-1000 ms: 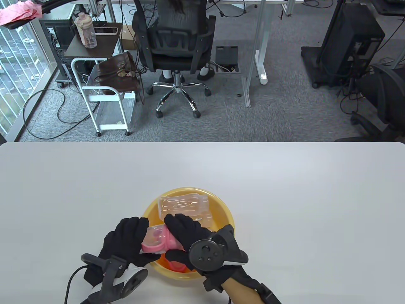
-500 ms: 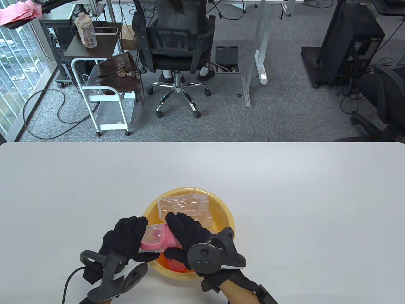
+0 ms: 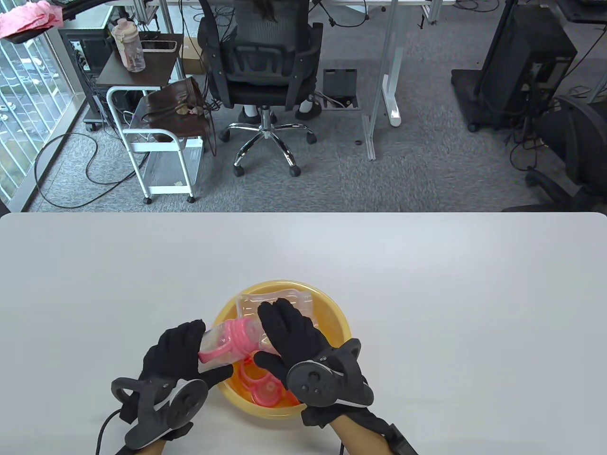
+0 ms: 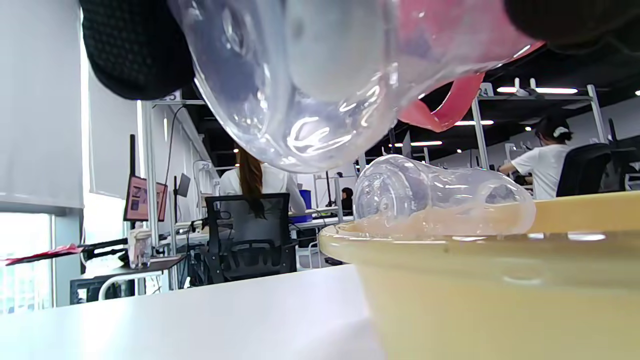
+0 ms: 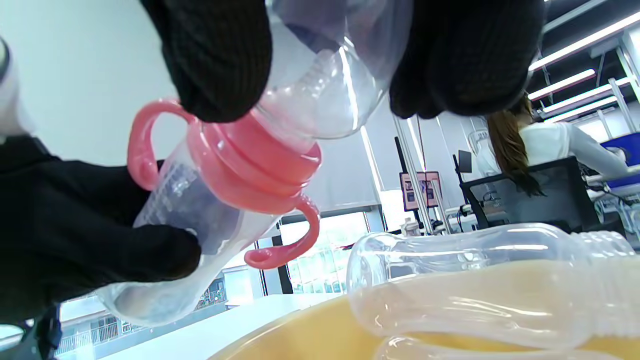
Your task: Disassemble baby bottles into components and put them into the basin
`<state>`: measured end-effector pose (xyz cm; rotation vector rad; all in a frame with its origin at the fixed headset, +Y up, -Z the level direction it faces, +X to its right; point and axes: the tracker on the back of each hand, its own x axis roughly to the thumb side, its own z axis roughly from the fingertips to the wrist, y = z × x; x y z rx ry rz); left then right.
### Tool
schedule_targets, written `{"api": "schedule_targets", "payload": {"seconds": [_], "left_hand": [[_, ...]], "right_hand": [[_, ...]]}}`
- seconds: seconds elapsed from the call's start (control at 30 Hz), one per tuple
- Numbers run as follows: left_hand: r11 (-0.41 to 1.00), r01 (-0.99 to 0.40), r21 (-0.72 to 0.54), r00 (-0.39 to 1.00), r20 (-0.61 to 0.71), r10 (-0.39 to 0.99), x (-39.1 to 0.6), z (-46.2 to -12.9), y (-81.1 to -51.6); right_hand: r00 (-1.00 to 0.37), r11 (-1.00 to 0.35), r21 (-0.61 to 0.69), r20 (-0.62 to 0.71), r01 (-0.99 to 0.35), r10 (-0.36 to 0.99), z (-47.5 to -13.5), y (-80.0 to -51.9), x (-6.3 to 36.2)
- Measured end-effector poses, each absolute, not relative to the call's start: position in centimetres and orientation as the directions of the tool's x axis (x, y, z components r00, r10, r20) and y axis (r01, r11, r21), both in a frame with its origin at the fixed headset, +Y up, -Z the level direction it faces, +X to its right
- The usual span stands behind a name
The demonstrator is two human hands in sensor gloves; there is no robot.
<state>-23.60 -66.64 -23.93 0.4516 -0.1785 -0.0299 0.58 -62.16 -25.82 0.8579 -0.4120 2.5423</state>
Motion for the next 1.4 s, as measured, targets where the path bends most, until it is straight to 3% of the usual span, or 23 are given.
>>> {"api": "schedule_targets", "payload": {"seconds": [0.33, 0.57, 0.63, 0.8, 1.23, 1.4], "left_hand": [[0.922, 0.022, 0.387, 0.991, 0.115, -0.072, -24.8, -24.9, -67.8], [0.918, 0.056, 0.391, 0.991, 0.091, -0.099, -25.0, -25.0, -68.1], [0.916, 0.059, 0.396, 0.990, 0.093, -0.104, -25.1, -25.1, -68.2], [0.919, 0.065, 0.389, 0.990, 0.090, -0.108, -25.1, -25.3, -68.3], [0.915, 0.060, 0.399, 0.988, 0.106, -0.111, -24.9, -25.1, -68.2], [0.914, 0.063, 0.400, 0.987, 0.112, -0.117, -24.7, -25.1, -68.2]], "right_hand": [[-0.827, -0.918, -0.101, 0.480, -0.383, 0.292, -27.9, -62.7, 2.9], [-0.920, -0.968, 0.094, 0.302, -0.233, 0.251, -29.7, -65.1, 4.1], [-0.930, -0.970, 0.144, 0.287, -0.193, 0.228, -29.8, -65.5, 4.2], [-0.946, -0.985, 0.132, 0.291, -0.108, 0.142, -30.0, -67.0, 3.6], [-0.949, -0.991, 0.091, 0.292, -0.094, 0.117, -29.9, -67.4, 3.3], [-0.908, -0.975, 0.046, 0.356, -0.217, 0.219, -29.4, -65.8, 3.1]]}}
